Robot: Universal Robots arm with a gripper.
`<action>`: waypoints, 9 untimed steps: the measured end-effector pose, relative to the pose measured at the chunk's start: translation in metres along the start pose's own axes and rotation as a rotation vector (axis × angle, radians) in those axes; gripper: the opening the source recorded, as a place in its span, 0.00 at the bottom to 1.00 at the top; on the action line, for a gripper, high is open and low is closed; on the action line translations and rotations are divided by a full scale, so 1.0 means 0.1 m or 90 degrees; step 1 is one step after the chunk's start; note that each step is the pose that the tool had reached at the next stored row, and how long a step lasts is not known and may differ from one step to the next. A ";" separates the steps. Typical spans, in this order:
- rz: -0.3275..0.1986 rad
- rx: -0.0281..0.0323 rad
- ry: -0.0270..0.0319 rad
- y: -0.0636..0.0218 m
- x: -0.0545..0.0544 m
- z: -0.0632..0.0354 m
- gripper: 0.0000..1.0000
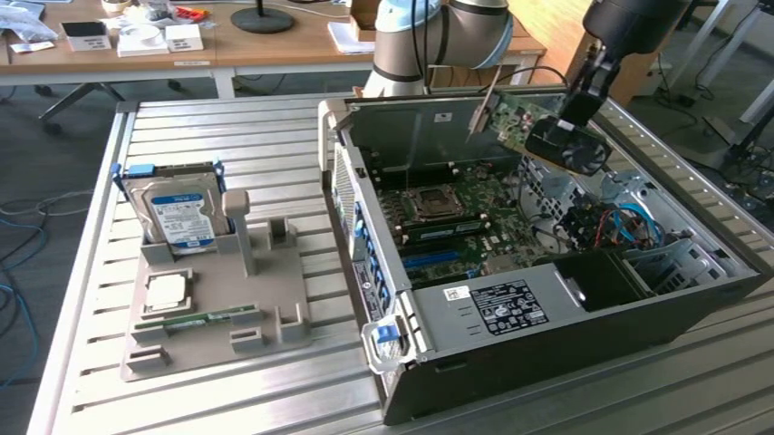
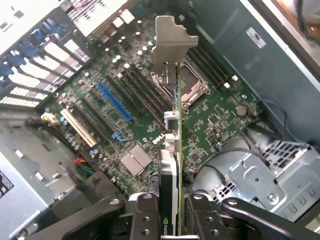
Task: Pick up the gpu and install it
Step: 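Insert the gpu into the slot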
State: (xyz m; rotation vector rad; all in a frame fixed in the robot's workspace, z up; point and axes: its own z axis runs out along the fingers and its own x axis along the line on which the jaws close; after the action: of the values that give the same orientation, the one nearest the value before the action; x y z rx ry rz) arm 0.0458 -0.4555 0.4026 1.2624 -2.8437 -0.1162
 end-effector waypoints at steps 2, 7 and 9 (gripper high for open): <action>-0.018 -0.0001 0.0015 0.000 0.00 0.000 0.27; -0.059 -0.0002 0.0048 0.000 0.00 0.000 0.27; -0.061 -0.0002 0.0049 0.000 0.00 0.000 0.27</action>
State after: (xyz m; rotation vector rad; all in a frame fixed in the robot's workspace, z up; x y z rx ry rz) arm 0.0458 -0.4555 0.4026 1.3952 -2.7770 -0.1136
